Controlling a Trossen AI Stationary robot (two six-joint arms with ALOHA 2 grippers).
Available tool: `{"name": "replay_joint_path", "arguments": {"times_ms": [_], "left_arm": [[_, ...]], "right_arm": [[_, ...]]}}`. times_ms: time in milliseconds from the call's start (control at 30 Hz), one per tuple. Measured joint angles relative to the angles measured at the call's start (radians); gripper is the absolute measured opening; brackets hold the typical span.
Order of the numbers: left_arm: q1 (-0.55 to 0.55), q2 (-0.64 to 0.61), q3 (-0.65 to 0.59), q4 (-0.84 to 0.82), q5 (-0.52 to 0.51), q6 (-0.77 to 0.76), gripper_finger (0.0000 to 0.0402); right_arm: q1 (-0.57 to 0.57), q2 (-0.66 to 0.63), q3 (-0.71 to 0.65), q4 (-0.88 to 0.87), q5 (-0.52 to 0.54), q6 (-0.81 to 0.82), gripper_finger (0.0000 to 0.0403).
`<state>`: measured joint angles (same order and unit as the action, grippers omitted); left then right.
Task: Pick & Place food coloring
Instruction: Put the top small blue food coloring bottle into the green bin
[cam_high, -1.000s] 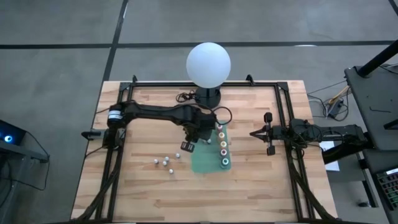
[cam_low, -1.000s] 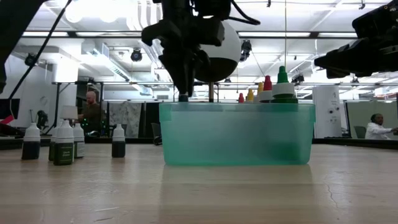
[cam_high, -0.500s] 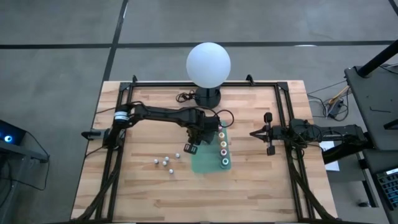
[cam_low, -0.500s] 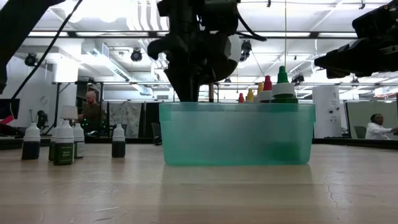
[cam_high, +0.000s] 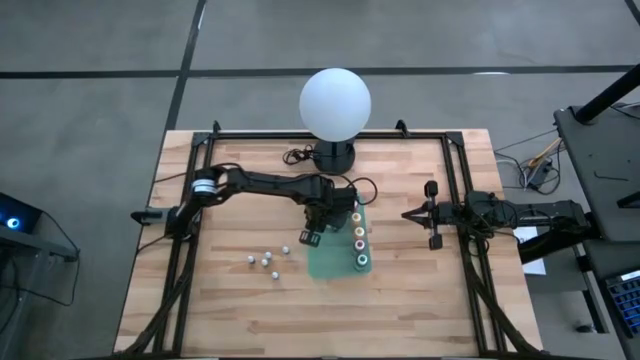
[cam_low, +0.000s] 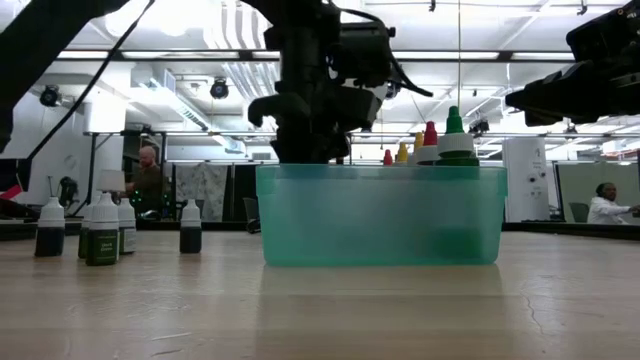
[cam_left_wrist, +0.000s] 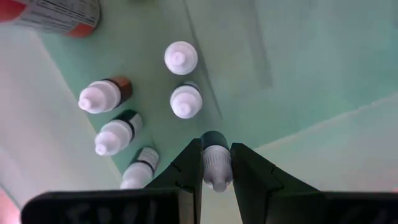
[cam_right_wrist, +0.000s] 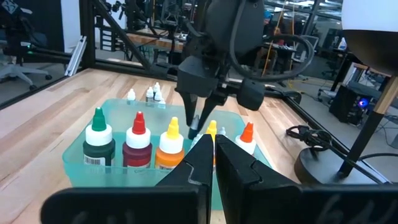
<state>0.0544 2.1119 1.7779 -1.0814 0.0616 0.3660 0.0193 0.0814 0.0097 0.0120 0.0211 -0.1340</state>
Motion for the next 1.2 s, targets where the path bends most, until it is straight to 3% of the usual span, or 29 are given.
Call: {"name": "replay_joint_path", "arguments": {"times_ms": [1200], "left_arm": [[0.025, 0.0, -0.086, 0.092, 0.008, 0.002, 0.0045]], "right_arm": [[-0.001, 0.0, 0.0, 0.0, 0.0, 0.002, 0.0009]]}}
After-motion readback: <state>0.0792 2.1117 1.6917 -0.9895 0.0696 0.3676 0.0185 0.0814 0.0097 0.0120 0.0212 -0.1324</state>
